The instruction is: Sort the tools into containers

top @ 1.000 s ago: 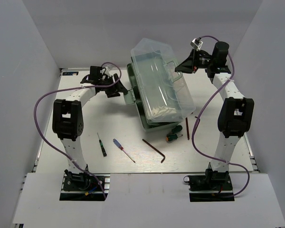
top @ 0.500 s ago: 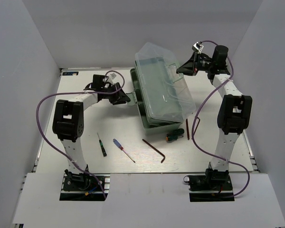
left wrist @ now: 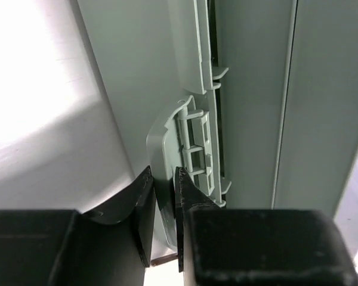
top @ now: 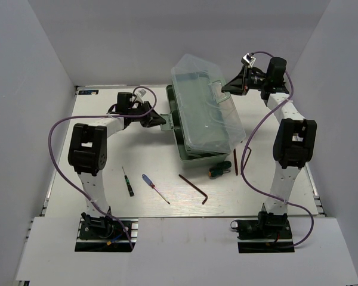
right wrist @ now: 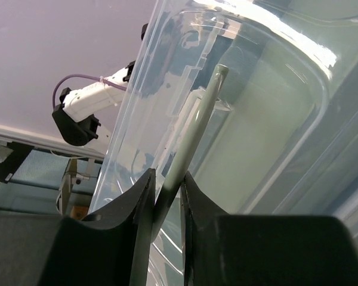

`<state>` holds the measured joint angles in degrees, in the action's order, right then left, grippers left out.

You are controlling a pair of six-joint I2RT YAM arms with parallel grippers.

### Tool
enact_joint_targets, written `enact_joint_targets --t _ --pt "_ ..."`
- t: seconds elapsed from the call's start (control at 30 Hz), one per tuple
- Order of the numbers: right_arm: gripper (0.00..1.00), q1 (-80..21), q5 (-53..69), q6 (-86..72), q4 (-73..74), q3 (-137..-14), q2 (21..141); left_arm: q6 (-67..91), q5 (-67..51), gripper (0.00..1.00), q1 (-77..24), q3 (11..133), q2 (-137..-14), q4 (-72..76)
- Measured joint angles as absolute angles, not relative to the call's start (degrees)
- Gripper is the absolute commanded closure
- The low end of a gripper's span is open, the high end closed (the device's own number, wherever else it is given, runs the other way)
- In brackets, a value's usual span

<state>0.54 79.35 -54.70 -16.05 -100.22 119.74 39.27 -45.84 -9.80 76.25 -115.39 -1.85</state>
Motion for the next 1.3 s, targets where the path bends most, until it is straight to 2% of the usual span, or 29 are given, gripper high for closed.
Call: enact_joint_targets --t 0.03,0.2,0.4,0.7,0.9,1.0,1.3 --pt "1.00 0.56 79.18 -54.30 -15.44 -100.25 119.74 40.12 -46.15 1.00 -9.80 76.25 -115.66 -1.02" --pt "1.00 0.64 77.80 -48.34 -6.17 -102.94 119.92 42.76 -46.37 1.00 -9.23 76.71 -116.05 -0.03" --pt "1.00 1.39 72.86 -37.50 8.47 -108.71 120.38 43.40 -45.21 1.00 -7.33 82.83 -116.99 -3.97" --pt "1.00 4.54 62.39 -19.44 28.80 -114.91 120.14 43.51 -46.48 1.00 -2.46 85.36 -116.99 -6.35" --pt "1.00 6.57 50.50 -6.74 39.22 -116.71 119.04 42.70 -46.22 1.00 0.80 83.07 -116.90 -6.13" --pt "1.00 6.57 44.56 -1.13 44.05 -116.07 119.66 42.35 -46.30 1.00 2.13 81.19 -116.90 -6.26" --pt "1.00 6.22 43.48 3.49 48.42 -115.39 119.92 41.25 -47.66 1.00 3.88 78.85 -115.72 -6.02"
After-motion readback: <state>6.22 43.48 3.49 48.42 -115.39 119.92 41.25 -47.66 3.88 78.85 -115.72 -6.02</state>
